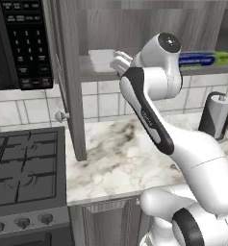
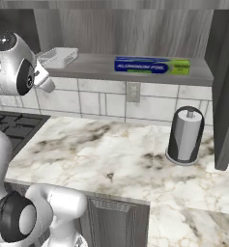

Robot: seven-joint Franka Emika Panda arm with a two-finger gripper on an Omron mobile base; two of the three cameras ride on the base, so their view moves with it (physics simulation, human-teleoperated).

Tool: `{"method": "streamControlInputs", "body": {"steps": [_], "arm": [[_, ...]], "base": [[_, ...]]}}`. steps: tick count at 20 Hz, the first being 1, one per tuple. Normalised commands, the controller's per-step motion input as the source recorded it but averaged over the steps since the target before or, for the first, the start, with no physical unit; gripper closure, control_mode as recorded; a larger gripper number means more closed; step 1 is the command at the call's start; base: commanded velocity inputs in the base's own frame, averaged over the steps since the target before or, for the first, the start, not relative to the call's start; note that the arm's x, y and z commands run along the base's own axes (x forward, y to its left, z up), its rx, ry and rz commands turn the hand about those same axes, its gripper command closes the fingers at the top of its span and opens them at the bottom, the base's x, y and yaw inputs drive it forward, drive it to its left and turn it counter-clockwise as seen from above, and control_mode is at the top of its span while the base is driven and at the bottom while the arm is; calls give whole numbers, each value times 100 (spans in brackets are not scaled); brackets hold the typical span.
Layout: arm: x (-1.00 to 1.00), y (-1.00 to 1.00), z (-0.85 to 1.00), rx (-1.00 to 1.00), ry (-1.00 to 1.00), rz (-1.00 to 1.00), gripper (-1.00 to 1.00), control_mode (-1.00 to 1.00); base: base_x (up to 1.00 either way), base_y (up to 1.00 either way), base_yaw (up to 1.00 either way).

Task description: Retrieve the tupperware and aluminum foil from the cabinet and place them on the dining counter near the plate with onion and shrimp to prepare for storing leftovers.

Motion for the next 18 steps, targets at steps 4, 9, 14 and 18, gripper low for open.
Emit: {"method": "streamControlInputs", "body": {"steps": [4,9,14,18], "arm": [[54,21,17,33,5,-4,-100,-100],[66,0,-5,36,13,0,-100,-100],[67,0,-12,34,7,-2,-100,-100],[54,0,1,24,14,-10,-100,-100]], "base": [[0,0,0],[0,0,0],[0,0,0],[0,0,0]]}}
